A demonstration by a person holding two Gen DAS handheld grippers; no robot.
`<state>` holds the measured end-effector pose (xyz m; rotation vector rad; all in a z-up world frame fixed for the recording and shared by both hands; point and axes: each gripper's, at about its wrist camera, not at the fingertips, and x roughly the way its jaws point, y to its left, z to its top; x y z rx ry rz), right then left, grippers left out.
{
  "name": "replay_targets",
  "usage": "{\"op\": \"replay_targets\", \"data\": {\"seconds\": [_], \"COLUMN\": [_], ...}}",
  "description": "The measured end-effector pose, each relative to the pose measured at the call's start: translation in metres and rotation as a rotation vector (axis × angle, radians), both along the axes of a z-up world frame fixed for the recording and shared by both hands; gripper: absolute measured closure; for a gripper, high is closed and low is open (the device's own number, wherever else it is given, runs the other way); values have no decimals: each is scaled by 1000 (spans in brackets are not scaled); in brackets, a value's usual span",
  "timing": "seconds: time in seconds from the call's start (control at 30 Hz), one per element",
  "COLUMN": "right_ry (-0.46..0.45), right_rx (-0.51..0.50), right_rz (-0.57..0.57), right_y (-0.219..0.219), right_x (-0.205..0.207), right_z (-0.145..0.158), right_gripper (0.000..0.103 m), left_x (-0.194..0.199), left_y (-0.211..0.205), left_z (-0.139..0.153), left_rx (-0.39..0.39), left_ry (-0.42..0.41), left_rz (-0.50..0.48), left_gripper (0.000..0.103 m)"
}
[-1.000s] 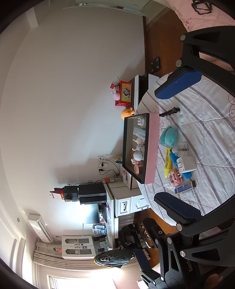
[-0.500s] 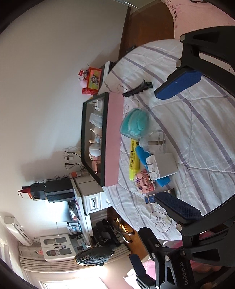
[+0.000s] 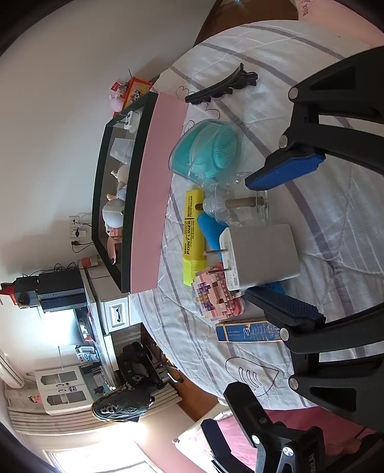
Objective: Organize rigid objects
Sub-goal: 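Grasp the white power bank with the right tool while the left tool grasps the blue gold-printed box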
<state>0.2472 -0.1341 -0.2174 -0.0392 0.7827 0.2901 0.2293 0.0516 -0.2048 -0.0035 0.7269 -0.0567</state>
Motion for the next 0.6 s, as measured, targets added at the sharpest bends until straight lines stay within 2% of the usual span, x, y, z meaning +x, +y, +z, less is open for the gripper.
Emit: {"op": "replay_targets", "data": {"seconds": [0.2,0.3,0.47,0.53,0.6], "right_ry": [15,33,87,94,85], "right_rx": [-74,-52,50,99,76], "right_rz": [5,-2,37,68,78], "right_y": [8,4,-3,-6,-3], "right_x": [6,3,16,20,18], "right_z": [-4,-6,-13,-13,-11], "right_gripper": [34,34,37,59,59], "left_x": [4,5,7,7,7], "left_y": [-6,-6,-10,-12,-13], "left_z": [-4,-6,-10,-10,-11], "left_rx": [18,13,14,18,15], "left_ry": [19,23,44,47,52], "left_rz": [-14,-14,-26,-30,-35], "left_gripper": [0,0,0,0,0]}}
